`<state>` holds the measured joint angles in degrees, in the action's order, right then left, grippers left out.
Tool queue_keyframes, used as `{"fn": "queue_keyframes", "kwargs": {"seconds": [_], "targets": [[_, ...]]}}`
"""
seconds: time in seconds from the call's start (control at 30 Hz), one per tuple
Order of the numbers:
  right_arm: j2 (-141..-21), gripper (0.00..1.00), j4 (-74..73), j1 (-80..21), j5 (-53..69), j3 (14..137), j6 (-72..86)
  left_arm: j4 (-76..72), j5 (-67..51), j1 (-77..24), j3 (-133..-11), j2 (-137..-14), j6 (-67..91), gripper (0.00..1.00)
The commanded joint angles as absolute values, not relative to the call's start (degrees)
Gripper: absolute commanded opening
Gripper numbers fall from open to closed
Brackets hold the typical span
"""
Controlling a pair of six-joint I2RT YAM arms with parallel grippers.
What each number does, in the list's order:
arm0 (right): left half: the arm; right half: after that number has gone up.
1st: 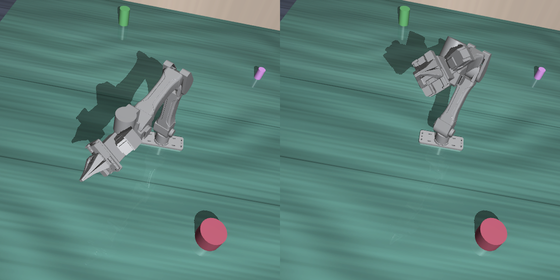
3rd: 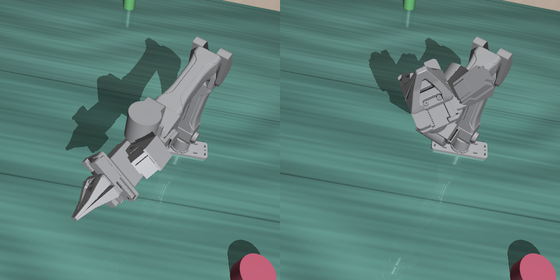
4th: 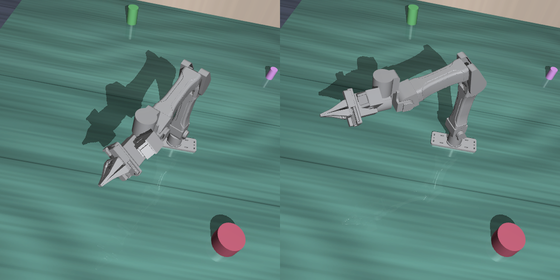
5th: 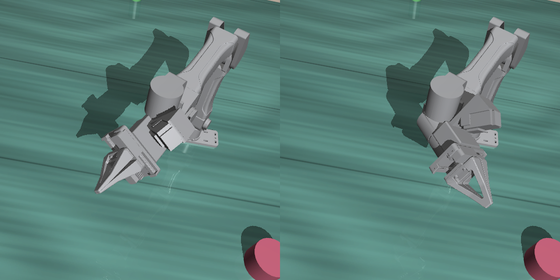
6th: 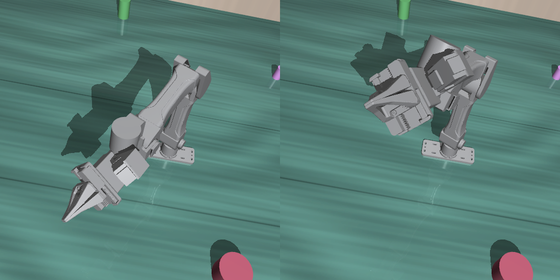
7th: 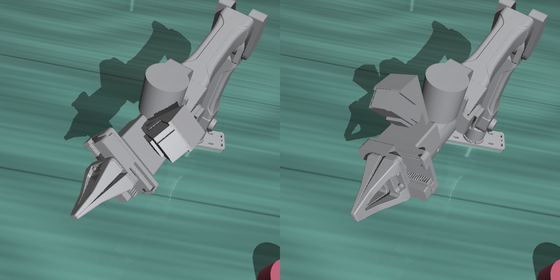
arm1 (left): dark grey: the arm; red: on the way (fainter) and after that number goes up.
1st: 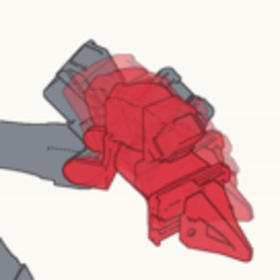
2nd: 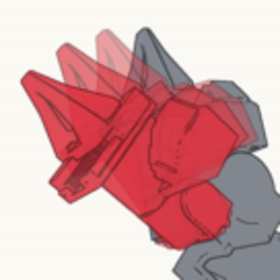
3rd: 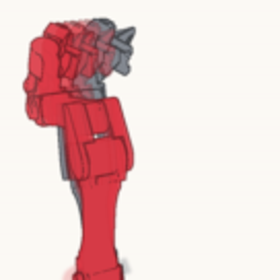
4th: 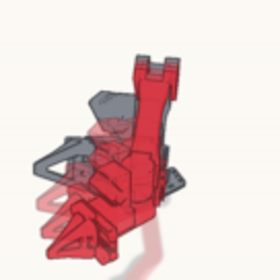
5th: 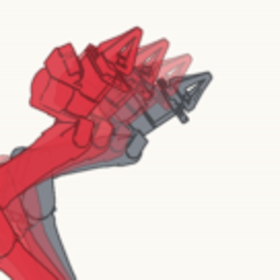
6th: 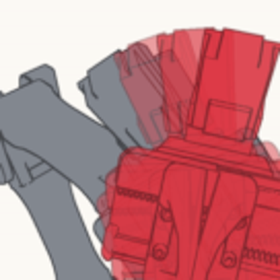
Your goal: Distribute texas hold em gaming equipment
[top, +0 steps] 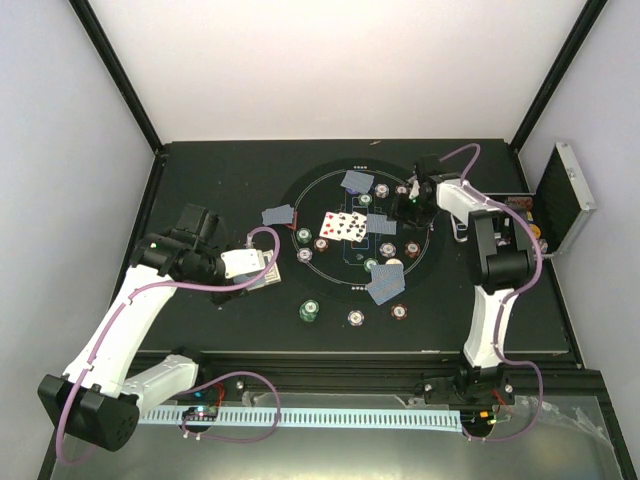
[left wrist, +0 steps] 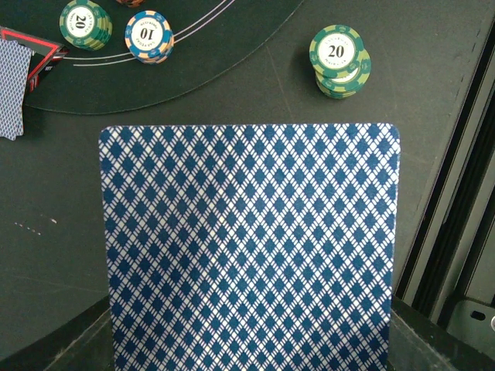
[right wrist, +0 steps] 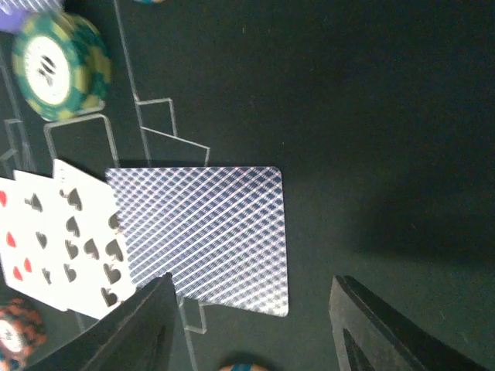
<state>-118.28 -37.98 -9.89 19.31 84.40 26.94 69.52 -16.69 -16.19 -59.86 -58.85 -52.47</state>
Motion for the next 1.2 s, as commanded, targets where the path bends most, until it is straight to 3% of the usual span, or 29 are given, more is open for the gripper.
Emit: {"fn": "queue_keyframes", "kwargs": {"seconds": [0.0,0.3,0.4,0.73,1.17], "targets": [[-109.11,0.6,-38.71,-10.64,14.7,83.2,27.68,70.31,-16.82,-16.08,-61.32,-58.0,-52.81,0.02],[-93.47,0.81,-20.54,-26.75,27.81,67.2,40.34,70.06,-18.16,-16.08,-61.65,-58.69,-52.08,0.02],[-91.03,0.83,-9.69,-33.91,32.36,62.58,47.0,70.05,-18.54,-16.08,-61.94,-58.84,-51.95,0.02],[-94.09,0.86,14.55,-49.48,39.33,58.62,63.03,69.98,-19.16,-16.08,-61.9,-59.14,-51.77,0.02],[-100.23,0.84,26.43,-54.0,41.64,58.61,70.13,70.23,-19.16,-16.08,-62.4,-58.99,-51.88,0.02]]}}
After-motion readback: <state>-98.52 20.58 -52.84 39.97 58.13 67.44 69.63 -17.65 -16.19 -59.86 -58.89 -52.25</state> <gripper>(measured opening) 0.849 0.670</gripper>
